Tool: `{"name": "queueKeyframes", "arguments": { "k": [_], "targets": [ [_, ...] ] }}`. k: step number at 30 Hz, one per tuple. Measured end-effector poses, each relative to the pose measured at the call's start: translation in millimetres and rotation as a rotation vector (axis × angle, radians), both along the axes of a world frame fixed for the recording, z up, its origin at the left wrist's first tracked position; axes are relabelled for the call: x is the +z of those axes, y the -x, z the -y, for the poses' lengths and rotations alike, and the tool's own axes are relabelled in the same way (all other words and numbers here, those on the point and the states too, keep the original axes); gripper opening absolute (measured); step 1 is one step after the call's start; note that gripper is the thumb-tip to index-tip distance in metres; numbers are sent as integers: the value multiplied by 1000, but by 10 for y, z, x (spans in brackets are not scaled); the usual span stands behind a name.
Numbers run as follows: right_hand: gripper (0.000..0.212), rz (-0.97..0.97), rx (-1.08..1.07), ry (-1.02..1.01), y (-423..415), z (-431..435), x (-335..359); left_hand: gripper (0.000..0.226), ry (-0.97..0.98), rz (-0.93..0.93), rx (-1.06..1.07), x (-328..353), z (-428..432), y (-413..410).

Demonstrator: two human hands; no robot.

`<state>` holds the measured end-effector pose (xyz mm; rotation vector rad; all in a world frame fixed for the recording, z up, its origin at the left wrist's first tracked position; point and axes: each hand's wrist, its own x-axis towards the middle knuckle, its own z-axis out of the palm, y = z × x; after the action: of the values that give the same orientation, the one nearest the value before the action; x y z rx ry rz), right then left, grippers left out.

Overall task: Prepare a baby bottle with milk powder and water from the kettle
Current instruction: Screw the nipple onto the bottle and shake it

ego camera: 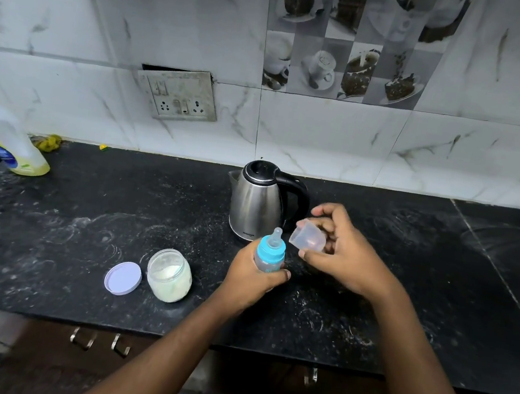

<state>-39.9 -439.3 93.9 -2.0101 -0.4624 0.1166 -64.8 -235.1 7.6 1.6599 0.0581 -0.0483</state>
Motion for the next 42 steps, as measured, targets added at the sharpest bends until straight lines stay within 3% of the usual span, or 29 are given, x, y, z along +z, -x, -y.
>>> {"name": "queueKeyframes", "arguments": {
  "k": [3, 10, 27, 33, 38, 40, 42],
  "targets": [
    [50, 129, 79, 195, 43, -3, 294, 41, -26, 19, -45, 32, 13, 24],
    [58, 235, 270, 589, 48, -145, 644, 34, -151, 40, -89, 151, 76, 79],
    [55, 151, 252, 742, 124, -213, 802, 30, -69, 21, -119, 381, 196, 212],
    [27, 161, 97, 752, 262, -255, 708, 29, -115, 29, -106, 402, 225, 247],
    [65, 371, -176, 802, 348, -395, 510, 23, -151, 75, -116, 459, 197, 179],
    [83, 377, -165, 859, 295, -363, 462, 22, -134, 56, -158, 435, 185, 205],
    [96, 289, -57, 778, 225, -257, 451, 23, -96, 37, -178, 423, 178, 227]
  ]
}}
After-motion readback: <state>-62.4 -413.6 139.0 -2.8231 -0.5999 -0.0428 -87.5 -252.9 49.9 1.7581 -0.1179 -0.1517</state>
